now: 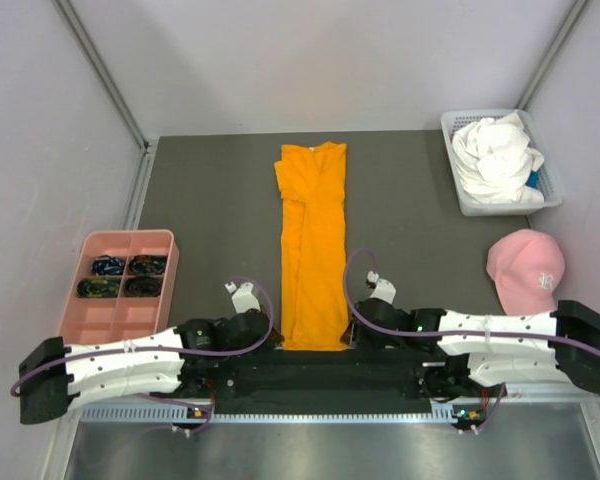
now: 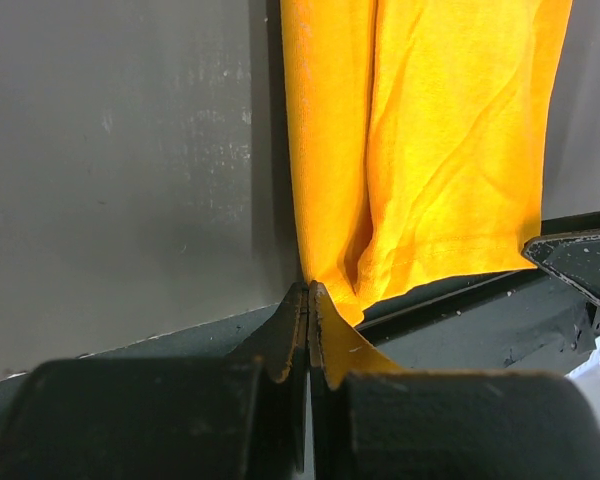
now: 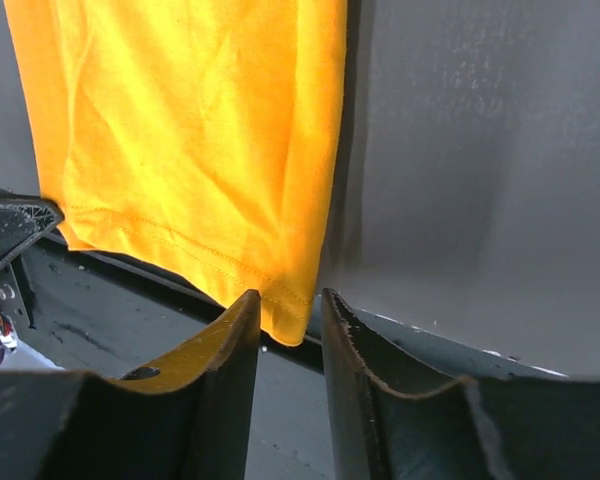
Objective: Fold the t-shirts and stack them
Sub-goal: Grab the bottom of the folded rectangular tshirt with both arms
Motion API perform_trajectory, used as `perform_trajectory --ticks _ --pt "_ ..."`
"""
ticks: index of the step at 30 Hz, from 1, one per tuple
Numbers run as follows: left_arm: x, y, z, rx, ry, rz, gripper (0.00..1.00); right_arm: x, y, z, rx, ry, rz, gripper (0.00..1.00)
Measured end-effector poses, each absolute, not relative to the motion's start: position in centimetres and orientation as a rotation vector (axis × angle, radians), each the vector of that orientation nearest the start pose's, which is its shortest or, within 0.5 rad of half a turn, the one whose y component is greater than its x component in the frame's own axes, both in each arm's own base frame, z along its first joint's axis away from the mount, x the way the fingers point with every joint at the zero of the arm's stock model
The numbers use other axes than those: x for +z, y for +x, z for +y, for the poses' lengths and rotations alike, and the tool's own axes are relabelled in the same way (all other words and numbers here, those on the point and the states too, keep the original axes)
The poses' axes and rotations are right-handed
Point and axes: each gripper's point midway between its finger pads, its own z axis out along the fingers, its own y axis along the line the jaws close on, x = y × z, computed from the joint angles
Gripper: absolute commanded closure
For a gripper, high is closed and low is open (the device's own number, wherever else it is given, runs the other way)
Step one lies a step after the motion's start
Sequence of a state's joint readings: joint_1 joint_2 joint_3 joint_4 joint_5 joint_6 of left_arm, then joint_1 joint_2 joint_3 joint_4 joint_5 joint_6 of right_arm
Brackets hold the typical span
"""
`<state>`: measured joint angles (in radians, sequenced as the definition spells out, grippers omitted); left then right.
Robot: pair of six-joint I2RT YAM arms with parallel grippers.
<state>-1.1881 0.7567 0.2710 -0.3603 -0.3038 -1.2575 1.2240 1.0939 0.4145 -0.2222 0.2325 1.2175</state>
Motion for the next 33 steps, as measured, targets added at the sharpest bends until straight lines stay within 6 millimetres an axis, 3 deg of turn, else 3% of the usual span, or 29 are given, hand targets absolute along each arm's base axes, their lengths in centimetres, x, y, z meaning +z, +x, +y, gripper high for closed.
perform_trajectory --ticks 6,12,25,33 --pt "3.5 10.0 -20.9 -0.765 -0.233 2.506 1.0 3.1 9.4 25.7 0.743 0.094 2.607 0.77" --pt "3.4 10.0 -20.8 -0.764 -0.233 2.507 1.0 3.2 9.3 26.0 0.755 0.099 2.605 1.0" --pt "3.6 10.2 -20.8 -0.754 -0.216 2.496 1.0 3.0 9.3 26.0 0.748 0.101 2.61 1.0" --pt "6.2 11.9 -21.9 -0.753 -0.176 2.403 1.0 5.0 10.2 26.5 0.731 0.098 2.57 1.0"
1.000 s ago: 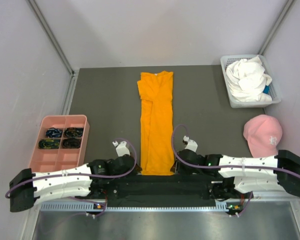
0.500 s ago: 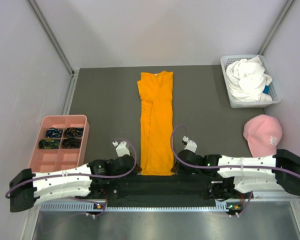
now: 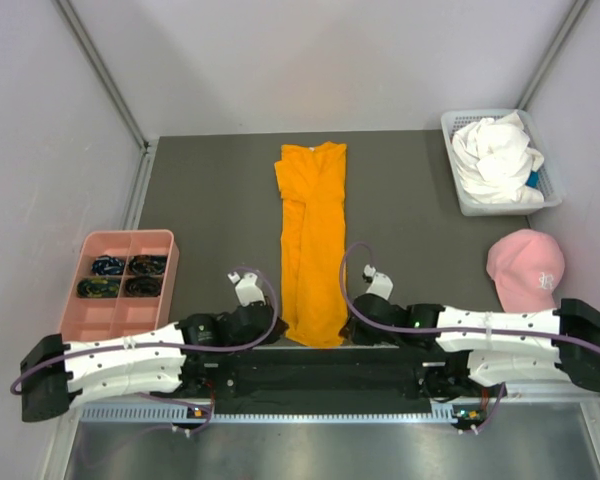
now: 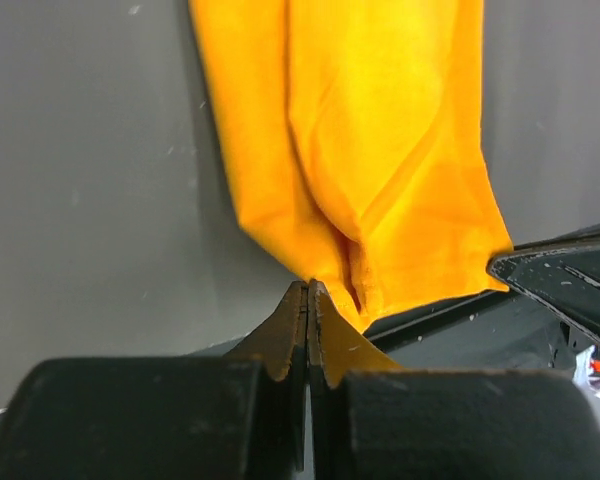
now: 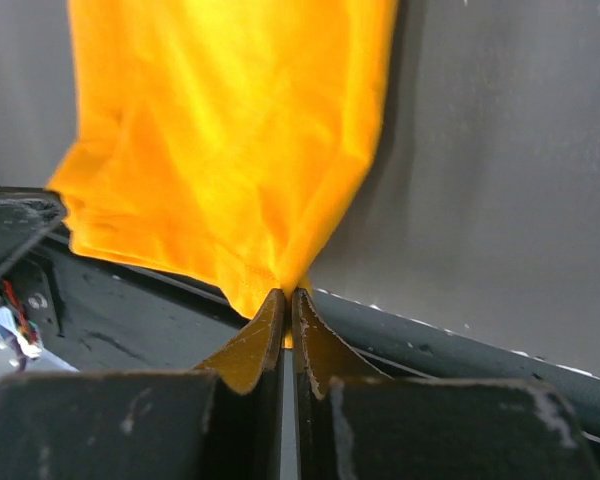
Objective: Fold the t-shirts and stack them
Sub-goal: Grab the bottom of the folded rectangular tshirt with both arms, then fold the folded rectangular tshirt in 1/3 of the way
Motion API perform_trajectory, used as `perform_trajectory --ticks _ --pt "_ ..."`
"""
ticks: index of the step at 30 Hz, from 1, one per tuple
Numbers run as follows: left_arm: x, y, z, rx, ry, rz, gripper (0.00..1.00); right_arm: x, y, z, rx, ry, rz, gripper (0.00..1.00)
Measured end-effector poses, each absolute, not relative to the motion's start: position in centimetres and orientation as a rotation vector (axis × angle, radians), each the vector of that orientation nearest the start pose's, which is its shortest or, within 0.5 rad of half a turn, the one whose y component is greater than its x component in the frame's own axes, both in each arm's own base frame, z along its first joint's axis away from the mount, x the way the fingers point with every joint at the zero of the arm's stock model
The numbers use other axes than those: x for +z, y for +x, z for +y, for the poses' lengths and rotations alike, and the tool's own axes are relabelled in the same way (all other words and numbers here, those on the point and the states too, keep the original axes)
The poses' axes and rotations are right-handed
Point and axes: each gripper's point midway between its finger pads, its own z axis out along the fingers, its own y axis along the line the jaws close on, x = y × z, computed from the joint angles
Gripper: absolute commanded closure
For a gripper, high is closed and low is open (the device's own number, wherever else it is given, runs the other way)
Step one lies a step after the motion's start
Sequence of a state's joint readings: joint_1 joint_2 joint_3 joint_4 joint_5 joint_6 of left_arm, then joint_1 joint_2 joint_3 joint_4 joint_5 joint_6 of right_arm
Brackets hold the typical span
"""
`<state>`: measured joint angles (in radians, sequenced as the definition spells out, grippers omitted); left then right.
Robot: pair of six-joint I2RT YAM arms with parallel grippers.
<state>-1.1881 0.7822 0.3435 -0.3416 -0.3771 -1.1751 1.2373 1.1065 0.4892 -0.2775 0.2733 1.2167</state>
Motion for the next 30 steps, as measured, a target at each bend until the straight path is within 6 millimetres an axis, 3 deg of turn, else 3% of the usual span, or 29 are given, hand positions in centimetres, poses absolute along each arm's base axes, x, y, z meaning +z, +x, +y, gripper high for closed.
perform_trajectory --ticks 8,13,21,30 --pt "7.6 13.7 -23.5 -0.692 -0.131 2.354 1.0 8.7 12.4 27.4 0.695 0.084 2.471 1.0" --pt "9.0 15.5 -23.5 -0.656 -0.143 2.3 1.0 9.2 14.0 26.7 0.651 0.106 2.441 1.0" --pt "10.0 21.3 -21.8 -0.584 -0.269 2.24 1.0 9.1 18.3 24.2 0.542 0.185 2.412 1.0" --pt "9.5 27.8 -22.0 -0.551 -0.301 2.25 1.0 8.7 25.0 24.0 0.507 0.227 2.406 1.0"
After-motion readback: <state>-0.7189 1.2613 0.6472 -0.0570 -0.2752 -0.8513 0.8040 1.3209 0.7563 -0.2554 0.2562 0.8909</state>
